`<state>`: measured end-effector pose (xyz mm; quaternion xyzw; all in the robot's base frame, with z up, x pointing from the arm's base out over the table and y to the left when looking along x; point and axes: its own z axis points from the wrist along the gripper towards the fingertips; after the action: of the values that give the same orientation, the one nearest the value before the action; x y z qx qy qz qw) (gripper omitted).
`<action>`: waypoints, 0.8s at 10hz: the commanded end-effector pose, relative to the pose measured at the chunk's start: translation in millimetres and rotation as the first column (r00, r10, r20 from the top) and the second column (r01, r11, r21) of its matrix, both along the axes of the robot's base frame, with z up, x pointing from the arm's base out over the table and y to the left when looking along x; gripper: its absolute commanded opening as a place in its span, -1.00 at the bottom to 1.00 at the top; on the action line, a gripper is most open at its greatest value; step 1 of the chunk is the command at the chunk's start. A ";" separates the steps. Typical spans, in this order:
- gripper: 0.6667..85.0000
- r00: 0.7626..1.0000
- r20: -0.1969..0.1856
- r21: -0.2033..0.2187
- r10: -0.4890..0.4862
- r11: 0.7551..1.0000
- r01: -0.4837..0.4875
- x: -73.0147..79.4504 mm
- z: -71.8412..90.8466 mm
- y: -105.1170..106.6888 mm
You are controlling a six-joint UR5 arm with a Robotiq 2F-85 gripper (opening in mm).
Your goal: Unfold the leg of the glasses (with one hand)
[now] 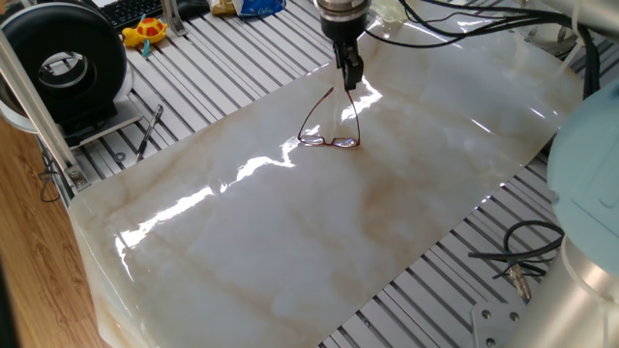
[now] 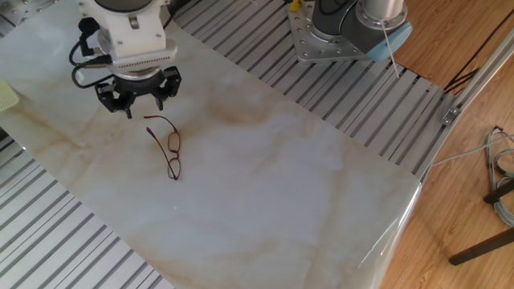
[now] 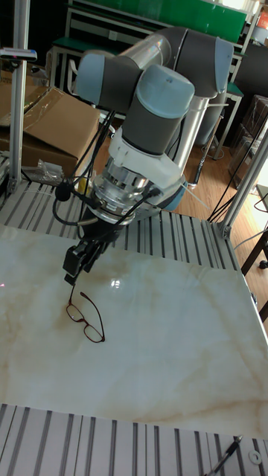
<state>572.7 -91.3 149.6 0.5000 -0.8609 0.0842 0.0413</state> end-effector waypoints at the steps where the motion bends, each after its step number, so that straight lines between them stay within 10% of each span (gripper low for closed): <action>1: -0.72 0.993 0.029 0.029 -0.113 0.993 0.112 2.4 9.1 1.3; 2: -0.98 0.987 0.028 0.053 -0.159 0.986 0.157 0.6 12.9 3.7; 8: -0.98 0.914 0.106 0.177 -0.392 0.912 0.370 23.3 12.2 25.6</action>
<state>587.8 -74.7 159.7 0.3580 -0.9318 0.0574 -0.0178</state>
